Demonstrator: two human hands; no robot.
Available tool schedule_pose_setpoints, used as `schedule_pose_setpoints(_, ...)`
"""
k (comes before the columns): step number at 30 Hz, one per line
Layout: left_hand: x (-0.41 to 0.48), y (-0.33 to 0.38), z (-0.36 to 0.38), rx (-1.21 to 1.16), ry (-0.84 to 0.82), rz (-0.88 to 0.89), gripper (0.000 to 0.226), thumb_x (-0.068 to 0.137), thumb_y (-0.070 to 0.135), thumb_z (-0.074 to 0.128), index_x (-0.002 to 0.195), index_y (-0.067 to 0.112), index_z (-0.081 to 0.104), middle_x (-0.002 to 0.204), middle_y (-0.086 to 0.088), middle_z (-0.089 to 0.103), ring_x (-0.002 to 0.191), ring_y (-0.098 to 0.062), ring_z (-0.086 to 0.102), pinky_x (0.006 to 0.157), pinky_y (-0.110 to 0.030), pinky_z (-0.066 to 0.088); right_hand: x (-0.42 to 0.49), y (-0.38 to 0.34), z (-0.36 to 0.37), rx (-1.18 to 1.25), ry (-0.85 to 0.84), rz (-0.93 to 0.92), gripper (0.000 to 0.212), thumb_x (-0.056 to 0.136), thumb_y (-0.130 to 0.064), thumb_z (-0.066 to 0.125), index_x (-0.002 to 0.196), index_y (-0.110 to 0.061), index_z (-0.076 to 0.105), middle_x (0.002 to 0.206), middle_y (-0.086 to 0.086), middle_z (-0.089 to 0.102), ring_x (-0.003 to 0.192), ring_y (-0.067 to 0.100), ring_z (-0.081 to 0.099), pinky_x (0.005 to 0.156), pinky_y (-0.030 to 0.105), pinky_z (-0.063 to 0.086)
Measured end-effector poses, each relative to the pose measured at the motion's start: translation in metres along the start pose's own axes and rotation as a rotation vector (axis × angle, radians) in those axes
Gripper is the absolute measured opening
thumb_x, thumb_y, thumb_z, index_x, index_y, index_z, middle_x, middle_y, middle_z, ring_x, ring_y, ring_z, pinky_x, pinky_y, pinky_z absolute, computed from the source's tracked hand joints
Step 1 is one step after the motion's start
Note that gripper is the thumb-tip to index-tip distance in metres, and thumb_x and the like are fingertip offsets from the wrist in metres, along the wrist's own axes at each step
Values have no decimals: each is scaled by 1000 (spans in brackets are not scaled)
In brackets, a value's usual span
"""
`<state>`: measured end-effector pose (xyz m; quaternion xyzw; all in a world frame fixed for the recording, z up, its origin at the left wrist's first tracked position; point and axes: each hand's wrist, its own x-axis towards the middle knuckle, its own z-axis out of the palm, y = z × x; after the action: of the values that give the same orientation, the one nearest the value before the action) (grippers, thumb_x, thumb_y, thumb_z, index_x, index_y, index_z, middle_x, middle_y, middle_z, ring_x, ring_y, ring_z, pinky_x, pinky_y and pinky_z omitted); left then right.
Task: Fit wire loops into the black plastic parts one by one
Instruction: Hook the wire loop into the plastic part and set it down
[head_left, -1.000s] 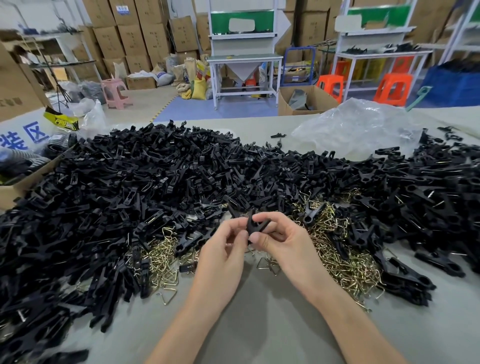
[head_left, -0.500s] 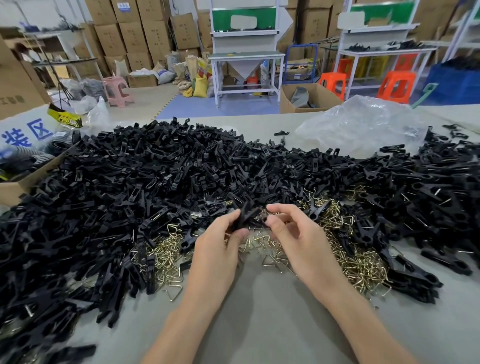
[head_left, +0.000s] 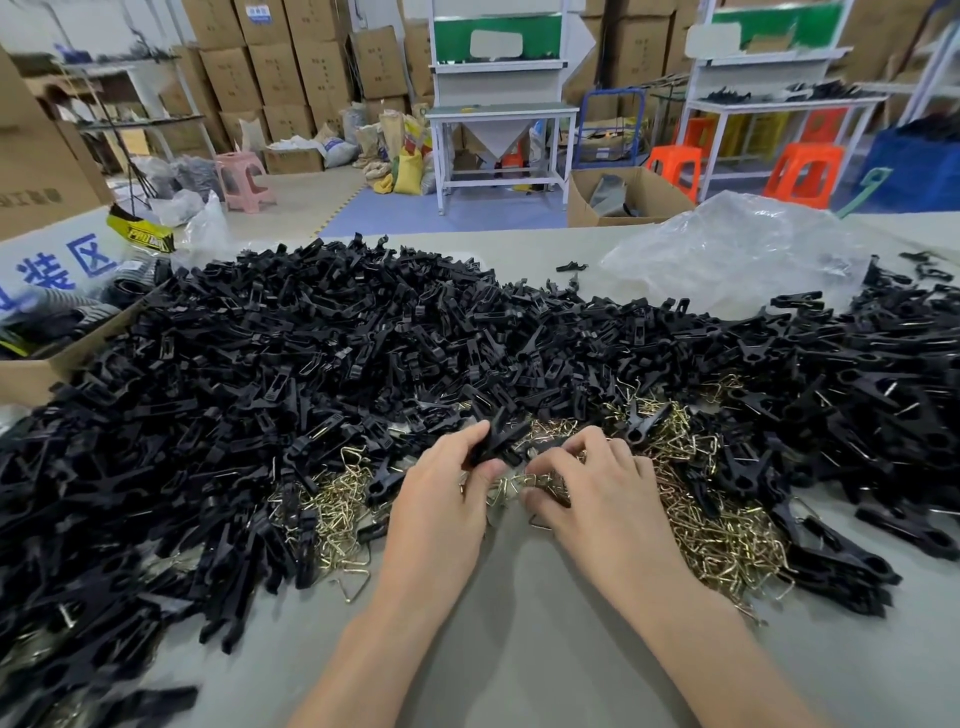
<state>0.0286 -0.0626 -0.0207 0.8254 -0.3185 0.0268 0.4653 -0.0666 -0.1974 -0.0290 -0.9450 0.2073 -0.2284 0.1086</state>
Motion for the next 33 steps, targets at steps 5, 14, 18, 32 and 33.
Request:
schedule_pose_setpoints(5,0,-1,-1,-59,24,15,39,98,21,64,135,34,58,117,36,56,110,18,52,93,-2,36,2,4,-11,404,26,128,9,93,-46,65,91,-37,68,101,-22,57,102,0,48,89,23,35)
schedule_pose_setpoints(14,-5,9,-5,-34,-17,171,41,95,11,66,126,37,63,116,49,50,114,18,47,93,2,29,13,11,-28,1311,-134,404,32,76,-51,83,78,-20,76,83,1,73,73,13,60,69,27,48)
schedule_pose_setpoints(18,-4,9,-5,-42,6,187,41,94,11,68,124,39,62,116,47,52,114,14,50,93,-1,32,13,7,-22,1360,-207,399,31,70,-52,80,77,-23,76,82,-1,72,78,13,63,70,26,49)
schedule_pose_setpoints(32,-13,24,-11,-193,-91,200,59,91,-2,65,119,49,65,112,29,68,105,3,65,84,-11,48,7,1,-30,1861,-609,356,52,81,-24,80,126,-10,57,131,11,65,114,30,61,103,47,53)
schedule_pose_setpoints(33,-15,28,-9,-207,-104,207,55,91,2,65,119,50,65,110,30,69,102,4,66,82,-7,46,7,1,-29,1918,-611,372,68,77,-26,84,137,-15,54,136,9,64,118,32,61,107,50,49)
